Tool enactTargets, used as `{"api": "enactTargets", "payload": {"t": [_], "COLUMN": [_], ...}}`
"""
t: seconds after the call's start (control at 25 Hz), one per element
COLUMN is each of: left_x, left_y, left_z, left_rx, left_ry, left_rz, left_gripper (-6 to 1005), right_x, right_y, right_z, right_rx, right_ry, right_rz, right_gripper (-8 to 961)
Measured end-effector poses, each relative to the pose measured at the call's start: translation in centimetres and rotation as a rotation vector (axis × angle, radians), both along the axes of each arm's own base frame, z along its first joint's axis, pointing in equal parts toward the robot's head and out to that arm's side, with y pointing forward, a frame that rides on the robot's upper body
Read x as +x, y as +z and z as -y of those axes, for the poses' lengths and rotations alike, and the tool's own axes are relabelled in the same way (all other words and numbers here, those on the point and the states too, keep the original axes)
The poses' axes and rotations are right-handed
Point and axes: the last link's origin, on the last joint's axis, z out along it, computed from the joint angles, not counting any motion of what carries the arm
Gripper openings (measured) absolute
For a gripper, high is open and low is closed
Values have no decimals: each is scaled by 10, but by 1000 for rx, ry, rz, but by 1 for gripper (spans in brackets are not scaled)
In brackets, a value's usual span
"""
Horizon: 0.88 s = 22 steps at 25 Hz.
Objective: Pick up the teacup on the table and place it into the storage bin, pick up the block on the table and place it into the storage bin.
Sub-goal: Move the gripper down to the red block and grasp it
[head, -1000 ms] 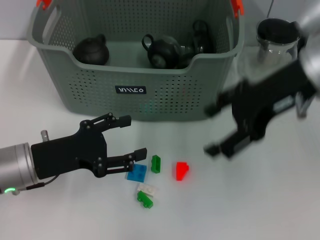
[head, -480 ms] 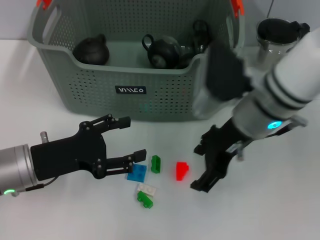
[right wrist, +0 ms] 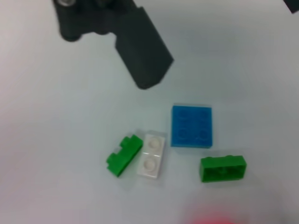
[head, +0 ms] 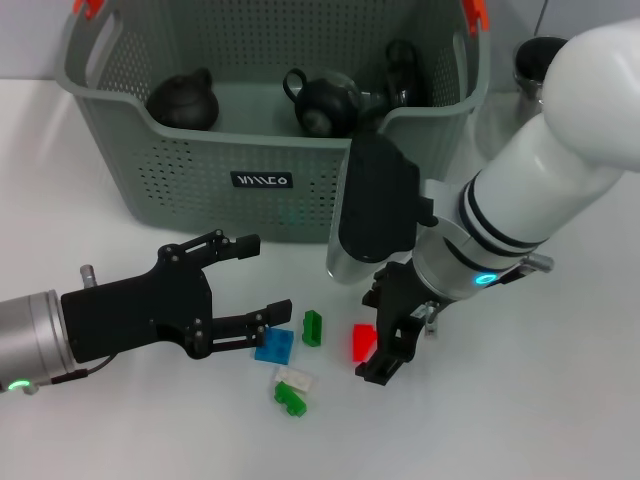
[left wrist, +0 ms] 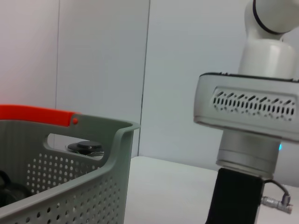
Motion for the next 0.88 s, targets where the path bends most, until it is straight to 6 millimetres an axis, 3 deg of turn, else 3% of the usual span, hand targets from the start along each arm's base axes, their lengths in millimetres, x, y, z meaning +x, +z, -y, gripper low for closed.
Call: {"api": "enactTargets", "payload": {"t": [0.88], "left_x": [0], "left_y": [0], "left_z": [0], "left_rx": [2], "left_ry": [3], "left_rz": [-3], "left_gripper": [860], "right_x": [8], "right_y": [-13], "right_z": [-6], "right_rx": [32], "right_ry": [-27], "right_rz": [-17], "right_gripper": [932]}}
